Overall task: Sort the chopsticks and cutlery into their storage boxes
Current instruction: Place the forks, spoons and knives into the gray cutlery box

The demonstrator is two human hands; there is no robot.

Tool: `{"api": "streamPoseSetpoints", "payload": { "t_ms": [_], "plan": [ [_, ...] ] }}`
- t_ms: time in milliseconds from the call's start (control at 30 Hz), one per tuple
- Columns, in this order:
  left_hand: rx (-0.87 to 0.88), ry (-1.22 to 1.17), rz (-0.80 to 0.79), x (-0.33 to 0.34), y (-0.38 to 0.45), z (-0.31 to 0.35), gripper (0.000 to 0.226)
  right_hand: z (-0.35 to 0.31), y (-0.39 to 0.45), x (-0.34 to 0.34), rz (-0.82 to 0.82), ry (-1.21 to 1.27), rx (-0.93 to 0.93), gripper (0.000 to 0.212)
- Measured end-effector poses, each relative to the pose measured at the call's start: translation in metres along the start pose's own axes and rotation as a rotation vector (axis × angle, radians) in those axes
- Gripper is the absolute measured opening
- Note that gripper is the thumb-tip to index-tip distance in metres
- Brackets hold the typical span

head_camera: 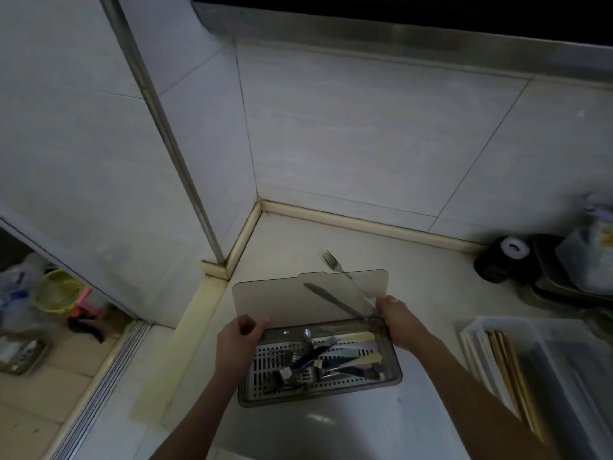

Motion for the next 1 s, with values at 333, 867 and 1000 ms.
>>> {"api": "streamPoseSetpoints", "payload": {
  "t_ms": [333,867,1000],
  "plan": [
    [0.001,-0.001,0.006,0.001,0.002,-0.003,0.044,-0.006,-0.025,0.008,0.037,-0.323,0.075,0.062],
    [0.048,-0.017,-0.008,0.002,0.003,-0.005,0.047,0.016,-0.154,-0.015,0.718,0.795,0.566,0.017],
    [0.071,-0.022,-0.009,0.003,0.005,-0.008,0.052,-0.012,-0.168,-0.03,0.7,0.759,0.404,0.019]
  ]
}}
Point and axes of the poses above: each hand's wrist, its own y-axis towards the middle knuckle, its own x-axis out of the palm, z = x × y, the point moved 1 cm from there along y, towards the middle knuckle, and after that the axes turned 1 degree about -y, right-handed, at the moved point
